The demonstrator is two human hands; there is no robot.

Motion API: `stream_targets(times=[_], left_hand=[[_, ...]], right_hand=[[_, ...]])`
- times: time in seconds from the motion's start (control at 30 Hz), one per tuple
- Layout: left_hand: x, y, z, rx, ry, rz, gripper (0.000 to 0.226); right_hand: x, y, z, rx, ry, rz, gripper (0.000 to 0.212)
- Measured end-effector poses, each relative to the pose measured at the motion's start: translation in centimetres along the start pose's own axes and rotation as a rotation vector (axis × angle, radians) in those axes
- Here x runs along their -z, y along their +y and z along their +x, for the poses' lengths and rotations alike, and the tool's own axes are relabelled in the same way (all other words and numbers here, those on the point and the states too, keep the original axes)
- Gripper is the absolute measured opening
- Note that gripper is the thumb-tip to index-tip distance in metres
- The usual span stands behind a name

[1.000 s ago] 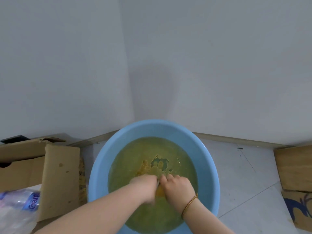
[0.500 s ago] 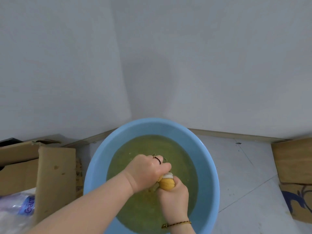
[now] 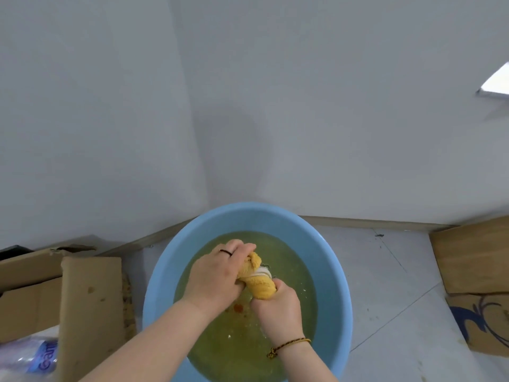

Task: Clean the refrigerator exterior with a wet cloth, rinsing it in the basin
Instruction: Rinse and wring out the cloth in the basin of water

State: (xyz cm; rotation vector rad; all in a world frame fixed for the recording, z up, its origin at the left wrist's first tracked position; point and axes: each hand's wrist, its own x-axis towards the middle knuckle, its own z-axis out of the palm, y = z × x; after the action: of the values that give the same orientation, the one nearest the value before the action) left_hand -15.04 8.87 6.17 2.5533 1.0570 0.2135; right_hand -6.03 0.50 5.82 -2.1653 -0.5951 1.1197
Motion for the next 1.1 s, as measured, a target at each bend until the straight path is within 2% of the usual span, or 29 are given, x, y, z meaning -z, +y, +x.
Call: stream_targets(times=[0.07,0.13,0.2,0.27,0.3,0.37,0.43,0.47,0.57,0.63,0.73,0.93,1.03,1.1], left_hand=[[1.2,1.0,-1.3,0.170,-0.069,-0.024,0.080],[2.8,2.3,-2.1,0.367,-0.211,-0.262,0.090],[4.7,3.4,-2.5,0.586,-0.219,-0.767,0.090],[6.1,4.1,-1.9,0.803,-0.245,-1.394,0.078],[6.1,4.1,-1.2,0.885,-0.216,-1.538,0.072],[6.3,3.7,0.1,0.999,-0.116,-1.595,0.054],[6.2,3.4,1.1,1.027,0.002,-1.598,0.021],[6.3,3.4,1.4,1.005,0.043,-1.614,0.014],[7.0,3.8,1.8,0.885,0.175,-1.739,0.017],[7.1,3.9,2.0,0.866,0.180,-1.783,0.020],[6.8,3.7,2.0,0.922,0.119,-1.824,0.032],[7.1,3.7,2.1,0.936,0.040,-1.866,0.059],[7.1,3.9,1.5,0.936,-0.018,-1.831,0.052],[7.5,4.7,1.2,0.858,-0.050,-1.757,0.043]], right_hand=[[0.3,-0.3,-0.9,0.031,0.017,-0.101,0.024],[0.8,-0.7,-1.5,0.057,0.066,-0.211,0.022],[1.6,-1.7,-2.3,0.102,0.165,-0.338,0.023],[1.9,-1.7,-2.6,0.359,0.343,-0.547,0.017],[1.8,-1.7,-2.9,0.488,0.402,-0.578,0.012],[1.0,-1.8,-3.5,0.680,0.466,-0.615,0.011],[0.0,-2.0,-4.3,0.720,0.442,-0.573,0.016],[0.2,-2.6,-4.8,0.713,0.393,-0.521,0.016],[0.7,-3.8,-5.0,0.511,0.222,-0.363,0.031],[1.0,-4.1,-4.7,0.354,0.012,-0.221,0.030],[1.9,-4.6,-3.7,0.397,-0.133,-0.288,0.027],[3.5,-5.6,-2.7,0.290,-0.450,-0.164,0.031],[4.3,-5.3,-3.2,0.302,-0.557,-0.206,0.026],[4.9,-4.9,-4.0,0.275,-0.613,-0.179,0.027]])
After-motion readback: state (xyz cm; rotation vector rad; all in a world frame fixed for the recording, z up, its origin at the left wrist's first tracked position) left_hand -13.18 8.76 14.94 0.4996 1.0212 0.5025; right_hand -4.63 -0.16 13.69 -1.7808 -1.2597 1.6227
